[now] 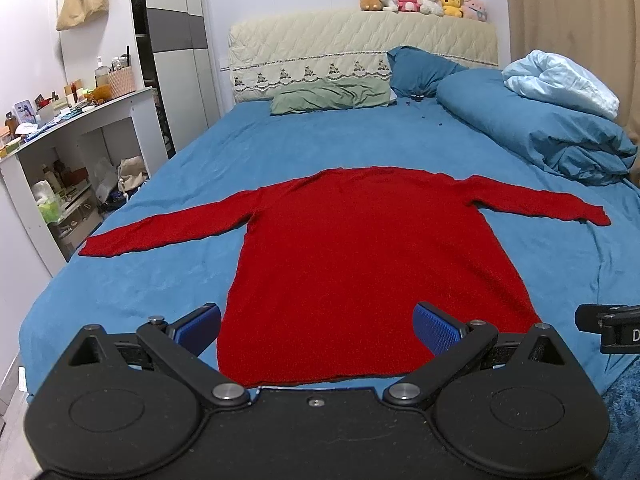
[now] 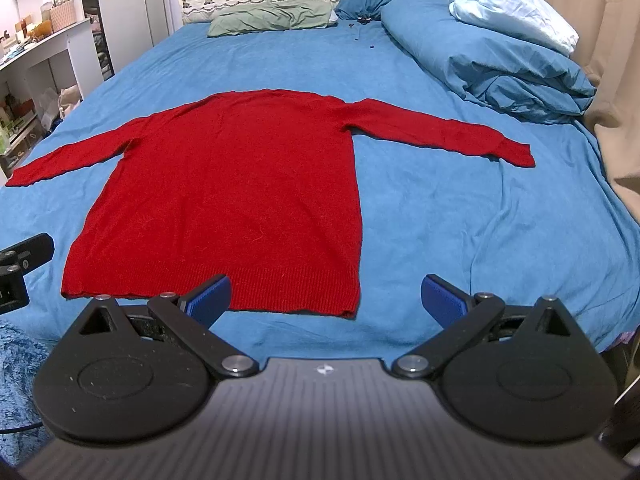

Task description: Fold small clothes

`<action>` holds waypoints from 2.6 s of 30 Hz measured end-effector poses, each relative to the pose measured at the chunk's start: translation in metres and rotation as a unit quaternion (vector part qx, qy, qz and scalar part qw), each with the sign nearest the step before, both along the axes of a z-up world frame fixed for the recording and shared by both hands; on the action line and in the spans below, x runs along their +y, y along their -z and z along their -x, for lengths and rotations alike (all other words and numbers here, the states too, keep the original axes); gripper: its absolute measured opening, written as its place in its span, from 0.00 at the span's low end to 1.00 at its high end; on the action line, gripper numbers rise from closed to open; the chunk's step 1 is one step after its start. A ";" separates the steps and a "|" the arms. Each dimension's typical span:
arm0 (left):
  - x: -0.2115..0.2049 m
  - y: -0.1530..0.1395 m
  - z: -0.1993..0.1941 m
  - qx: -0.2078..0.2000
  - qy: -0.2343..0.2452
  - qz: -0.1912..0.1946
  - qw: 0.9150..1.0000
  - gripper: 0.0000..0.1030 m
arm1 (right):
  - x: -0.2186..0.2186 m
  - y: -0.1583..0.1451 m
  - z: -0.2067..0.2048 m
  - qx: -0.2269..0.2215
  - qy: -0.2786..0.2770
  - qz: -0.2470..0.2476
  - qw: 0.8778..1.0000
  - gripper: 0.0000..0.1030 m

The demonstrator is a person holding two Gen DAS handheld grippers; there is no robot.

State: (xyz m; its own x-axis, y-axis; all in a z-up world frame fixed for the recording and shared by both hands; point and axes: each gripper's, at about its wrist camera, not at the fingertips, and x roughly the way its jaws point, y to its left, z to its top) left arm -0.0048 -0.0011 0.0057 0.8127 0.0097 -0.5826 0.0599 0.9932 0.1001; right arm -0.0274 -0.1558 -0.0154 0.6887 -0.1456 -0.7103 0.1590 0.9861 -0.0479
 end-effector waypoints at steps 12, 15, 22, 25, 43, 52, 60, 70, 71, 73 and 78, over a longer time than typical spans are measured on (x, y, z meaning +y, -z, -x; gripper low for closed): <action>-0.001 0.001 0.003 -0.001 0.000 0.001 1.000 1.00 | 0.000 -0.001 0.001 -0.001 0.002 -0.004 1.000 1.00; -0.001 -0.001 0.004 -0.003 0.000 0.001 1.000 1.00 | 0.001 0.000 0.001 -0.002 0.002 -0.005 1.000 1.00; -0.001 -0.002 0.005 -0.005 0.000 0.000 1.000 1.00 | 0.000 -0.001 0.001 -0.003 0.001 -0.006 1.000 1.00; -0.002 -0.002 0.005 -0.006 0.000 0.000 1.000 1.00 | 0.001 -0.002 0.002 -0.004 0.000 -0.007 1.000 1.00; -0.003 -0.003 0.006 -0.007 0.000 0.000 1.000 1.00 | 0.001 -0.005 0.005 -0.007 -0.001 -0.007 1.000 1.00; -0.003 -0.005 0.006 -0.008 0.000 0.001 1.000 1.00 | 0.001 -0.005 0.005 -0.007 -0.001 -0.007 1.000 1.00; -0.002 -0.008 0.005 -0.009 -0.001 0.001 1.000 1.00 | 0.001 -0.005 0.005 -0.008 -0.001 -0.007 1.000 1.00; -0.012 -0.018 -0.012 -0.010 -0.003 0.003 1.000 1.00 | -0.006 -0.006 -0.004 -0.011 0.001 -0.018 1.000 1.00; -0.014 -0.025 -0.019 -0.015 -0.003 0.006 1.000 1.00 | -0.011 -0.009 -0.007 -0.017 0.005 -0.022 1.000 1.00; -0.020 -0.041 -0.036 -0.028 0.004 0.021 0.999 1.00 | -0.026 -0.017 -0.015 -0.035 0.014 -0.042 0.998 1.00; -0.055 -0.072 -0.101 -0.074 0.031 0.025 0.996 1.00 | -0.083 -0.033 -0.055 -0.063 0.032 -0.073 0.995 1.00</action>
